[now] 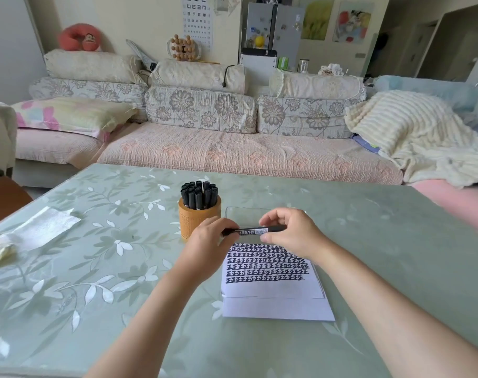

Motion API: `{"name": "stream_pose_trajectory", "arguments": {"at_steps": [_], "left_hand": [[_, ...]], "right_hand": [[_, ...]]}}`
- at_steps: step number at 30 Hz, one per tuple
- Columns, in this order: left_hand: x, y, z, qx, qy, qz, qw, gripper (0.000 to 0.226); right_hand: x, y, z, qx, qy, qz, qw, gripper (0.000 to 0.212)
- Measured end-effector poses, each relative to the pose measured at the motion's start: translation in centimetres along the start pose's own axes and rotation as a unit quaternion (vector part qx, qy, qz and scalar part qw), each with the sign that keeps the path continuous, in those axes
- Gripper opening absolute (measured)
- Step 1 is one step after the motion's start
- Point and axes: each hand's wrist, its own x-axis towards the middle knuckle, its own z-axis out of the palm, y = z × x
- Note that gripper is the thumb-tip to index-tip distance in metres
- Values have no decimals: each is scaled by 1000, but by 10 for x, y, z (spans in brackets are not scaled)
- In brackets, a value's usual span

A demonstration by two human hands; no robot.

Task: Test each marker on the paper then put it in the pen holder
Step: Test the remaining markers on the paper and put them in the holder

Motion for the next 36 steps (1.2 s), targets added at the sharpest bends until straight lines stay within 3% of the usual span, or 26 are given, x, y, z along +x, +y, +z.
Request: {"name": "stream_pose_trajectory", "arguments": {"at_steps": [5, 9, 13, 16, 18, 22, 28, 32, 36], "left_hand": [[-17, 16, 4, -45, -42, 28, 998, 5], [-23, 26, 13, -67, -98, 36, 992, 7], [-22, 22, 16, -52, -75, 35, 995, 7], [-21, 23, 19, -50, -39, 24, 998, 24], [-21, 26, 21, -42, -45, 42, 997, 34], [-22, 28, 27, -1, -74, 99, 992, 28], [-18, 22, 26, 25, -121, 105, 987, 12], [-18, 19, 28, 39, -158, 97, 982, 10], [-16, 19, 30, 37, -197, 54, 978, 18]], "right_hand": [[-19, -2, 9, 206, 36, 36, 977, 10], [-31, -1, 13, 242, 36, 45, 969, 8], [-41, 10, 14, 155, 35, 35, 987, 16], [-42, 22, 10, -40, 9, 12, 999, 19], [-44, 25, 7, -113, -13, 15, 993, 19], [-47, 28, 4, -148, -49, 11, 988, 25], [-50, 35, 3, -193, -107, -27, 975, 22], [-48, 41, 3, -241, -110, -55, 963, 29], [-45, 51, 8, -304, -52, -148, 940, 15]]}}
